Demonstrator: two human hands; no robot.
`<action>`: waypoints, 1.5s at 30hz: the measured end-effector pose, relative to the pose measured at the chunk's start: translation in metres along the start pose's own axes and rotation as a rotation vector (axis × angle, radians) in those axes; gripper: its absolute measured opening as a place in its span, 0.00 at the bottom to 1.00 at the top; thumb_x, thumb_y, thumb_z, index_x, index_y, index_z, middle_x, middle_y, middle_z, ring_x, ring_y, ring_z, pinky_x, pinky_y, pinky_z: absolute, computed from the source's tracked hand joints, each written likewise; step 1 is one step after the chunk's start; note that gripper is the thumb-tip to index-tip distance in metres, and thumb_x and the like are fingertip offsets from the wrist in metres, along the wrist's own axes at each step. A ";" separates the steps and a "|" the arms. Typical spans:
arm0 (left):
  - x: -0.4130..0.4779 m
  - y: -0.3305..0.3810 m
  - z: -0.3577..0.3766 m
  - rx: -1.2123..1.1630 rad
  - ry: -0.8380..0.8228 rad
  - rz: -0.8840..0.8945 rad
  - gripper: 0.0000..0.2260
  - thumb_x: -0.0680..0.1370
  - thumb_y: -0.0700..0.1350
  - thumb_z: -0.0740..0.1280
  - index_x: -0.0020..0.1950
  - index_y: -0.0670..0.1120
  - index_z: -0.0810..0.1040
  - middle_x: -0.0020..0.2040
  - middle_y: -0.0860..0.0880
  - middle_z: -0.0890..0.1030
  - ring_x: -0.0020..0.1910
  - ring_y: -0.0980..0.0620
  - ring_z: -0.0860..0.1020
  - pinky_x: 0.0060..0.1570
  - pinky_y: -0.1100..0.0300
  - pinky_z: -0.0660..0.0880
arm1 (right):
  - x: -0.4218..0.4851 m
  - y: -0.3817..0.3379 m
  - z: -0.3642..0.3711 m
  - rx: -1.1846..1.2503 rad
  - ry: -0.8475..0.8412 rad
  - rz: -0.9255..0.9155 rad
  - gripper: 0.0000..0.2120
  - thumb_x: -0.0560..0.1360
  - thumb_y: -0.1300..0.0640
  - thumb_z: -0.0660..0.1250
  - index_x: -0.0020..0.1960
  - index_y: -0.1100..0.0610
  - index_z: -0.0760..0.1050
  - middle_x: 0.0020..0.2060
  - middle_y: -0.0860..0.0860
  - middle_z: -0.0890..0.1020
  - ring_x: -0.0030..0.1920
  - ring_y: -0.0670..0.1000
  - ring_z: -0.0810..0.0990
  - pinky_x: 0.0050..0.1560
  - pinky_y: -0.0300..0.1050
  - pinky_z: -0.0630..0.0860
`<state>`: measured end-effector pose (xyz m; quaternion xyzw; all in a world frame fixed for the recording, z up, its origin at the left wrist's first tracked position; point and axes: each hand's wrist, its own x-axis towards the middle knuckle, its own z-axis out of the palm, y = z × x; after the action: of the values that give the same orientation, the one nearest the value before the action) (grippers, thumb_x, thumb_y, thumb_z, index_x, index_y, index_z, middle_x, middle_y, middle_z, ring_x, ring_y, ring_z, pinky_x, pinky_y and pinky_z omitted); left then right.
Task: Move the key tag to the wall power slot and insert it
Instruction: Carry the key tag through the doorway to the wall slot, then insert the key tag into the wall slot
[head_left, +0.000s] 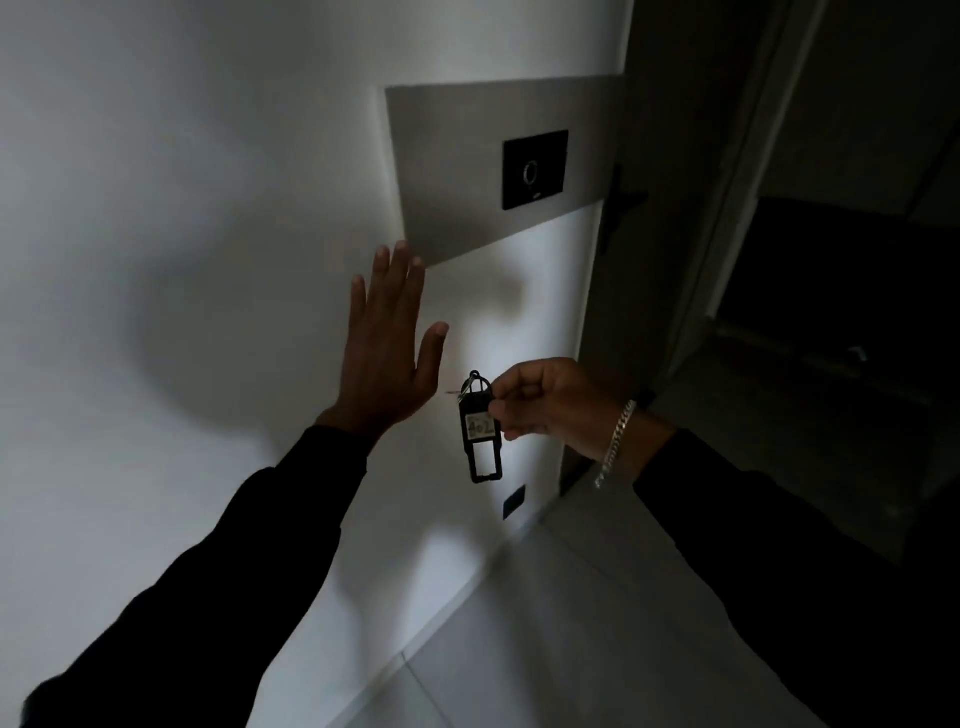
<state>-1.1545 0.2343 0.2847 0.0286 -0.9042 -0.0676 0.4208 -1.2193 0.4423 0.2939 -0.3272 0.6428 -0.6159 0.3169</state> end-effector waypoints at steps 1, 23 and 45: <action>0.009 0.004 0.011 0.010 0.003 -0.012 0.29 0.83 0.51 0.54 0.79 0.36 0.57 0.81 0.35 0.56 0.82 0.37 0.51 0.80 0.39 0.46 | 0.005 0.002 -0.015 -0.006 -0.007 -0.006 0.09 0.70 0.71 0.70 0.39 0.58 0.80 0.30 0.49 0.84 0.31 0.45 0.82 0.34 0.37 0.82; 0.211 0.004 0.150 0.341 0.251 -0.063 0.29 0.82 0.52 0.55 0.80 0.40 0.57 0.82 0.39 0.57 0.82 0.42 0.51 0.80 0.41 0.46 | 0.211 -0.087 -0.253 -0.308 -0.034 -0.294 0.09 0.71 0.70 0.70 0.38 0.56 0.77 0.32 0.54 0.80 0.26 0.44 0.78 0.32 0.35 0.78; 0.266 -0.039 0.173 1.157 0.398 -0.095 0.29 0.81 0.52 0.53 0.81 0.45 0.56 0.82 0.44 0.59 0.82 0.43 0.54 0.81 0.44 0.46 | 0.347 -0.152 -0.312 -0.078 -0.059 -0.678 0.05 0.72 0.68 0.69 0.45 0.61 0.76 0.32 0.52 0.78 0.26 0.41 0.77 0.30 0.30 0.76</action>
<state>-1.4583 0.1839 0.3703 0.3046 -0.6961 0.4221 0.4944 -1.6703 0.3388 0.4566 -0.5518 0.5111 -0.6514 0.1001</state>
